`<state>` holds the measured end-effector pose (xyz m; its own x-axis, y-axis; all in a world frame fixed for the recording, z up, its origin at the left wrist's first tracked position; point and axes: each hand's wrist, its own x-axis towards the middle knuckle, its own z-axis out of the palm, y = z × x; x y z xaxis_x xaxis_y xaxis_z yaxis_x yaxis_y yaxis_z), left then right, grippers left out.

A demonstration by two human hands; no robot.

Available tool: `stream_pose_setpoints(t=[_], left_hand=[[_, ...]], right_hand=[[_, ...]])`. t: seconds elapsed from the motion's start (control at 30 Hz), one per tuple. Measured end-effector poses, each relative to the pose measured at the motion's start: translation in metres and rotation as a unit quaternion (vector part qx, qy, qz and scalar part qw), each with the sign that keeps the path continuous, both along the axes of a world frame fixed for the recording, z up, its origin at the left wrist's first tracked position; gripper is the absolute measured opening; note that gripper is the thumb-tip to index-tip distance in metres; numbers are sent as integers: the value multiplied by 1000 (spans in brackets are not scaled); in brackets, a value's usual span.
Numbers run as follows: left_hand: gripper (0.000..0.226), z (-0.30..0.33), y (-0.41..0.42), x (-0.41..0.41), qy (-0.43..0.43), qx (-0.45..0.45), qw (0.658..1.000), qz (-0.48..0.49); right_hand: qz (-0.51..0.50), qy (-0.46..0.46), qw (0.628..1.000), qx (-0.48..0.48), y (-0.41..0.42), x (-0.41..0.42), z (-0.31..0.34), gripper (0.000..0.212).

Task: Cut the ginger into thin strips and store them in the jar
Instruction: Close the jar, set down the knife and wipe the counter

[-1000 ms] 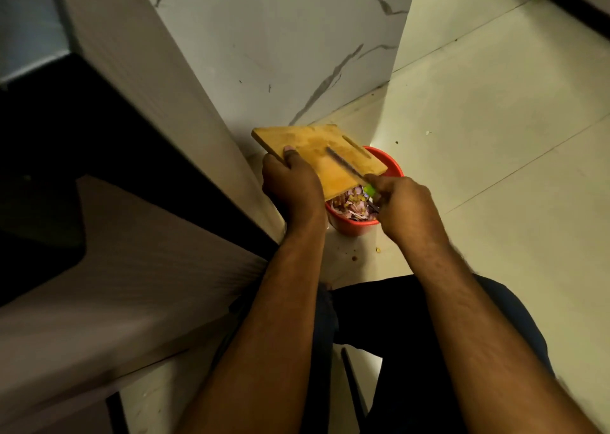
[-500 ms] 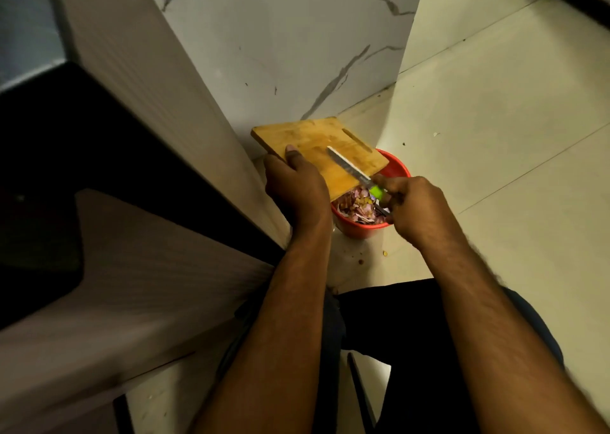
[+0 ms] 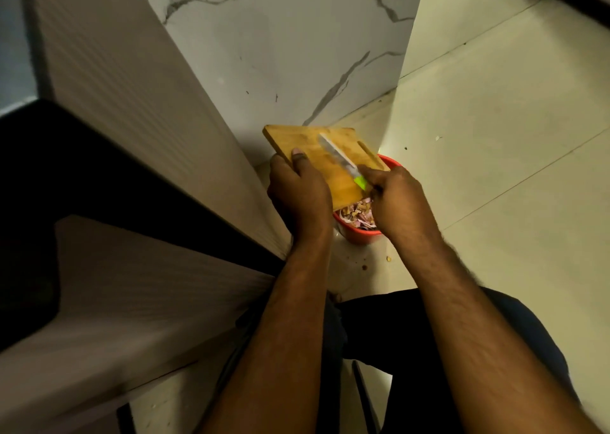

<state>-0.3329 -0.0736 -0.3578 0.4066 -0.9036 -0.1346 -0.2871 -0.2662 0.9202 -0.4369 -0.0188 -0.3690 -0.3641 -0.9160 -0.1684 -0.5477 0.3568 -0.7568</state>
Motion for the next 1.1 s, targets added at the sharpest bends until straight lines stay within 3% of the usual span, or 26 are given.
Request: stream_pose_setpoints(t=[0.07,0.13,0.3,0.4,0.5,0.57,0.7,0.8,0.9,0.97,1.03,1.1], left_hand=[[22,0,1,0,-12,-13,1000,14],[25,0,1,1,-27,-17,999,28],[24,-3,0,1,-23,-5,999,32],[24,-3,1,1,-25,-13,999,25],[23,-4,1,0,-24,-22,999,26],[24,-4,1,0,-29,-16,999,25],[26,-6,1,0,-41,10,999,16],[29,-4,-1,0,-54,19,998,23],[31,-3,1,0,-35,28,998,32],[31,-2,5,-1,-24,36,999,33],[31,1,11,0,-12,36,999,27],[32,4,19,2,-2,36,999,16]], right_hand=[[-46,83,990,106,2,-2,-3,39],[-63,129,978,154,3,2,-2,43],[28,35,999,-3,4,16,5,45],[55,-9,997,61,6,16,-3,49],[4,117,982,146,5,6,-14,54],[-31,130,985,110,4,5,-11,53],[42,4,995,-93,0,18,5,43],[49,73,995,-38,-5,14,-9,45],[-64,187,979,54,-4,2,-14,45],[-100,189,977,-4,-2,0,-8,43],[-50,174,980,-87,-1,3,-3,46],[9,172,981,-93,5,7,0,47]])
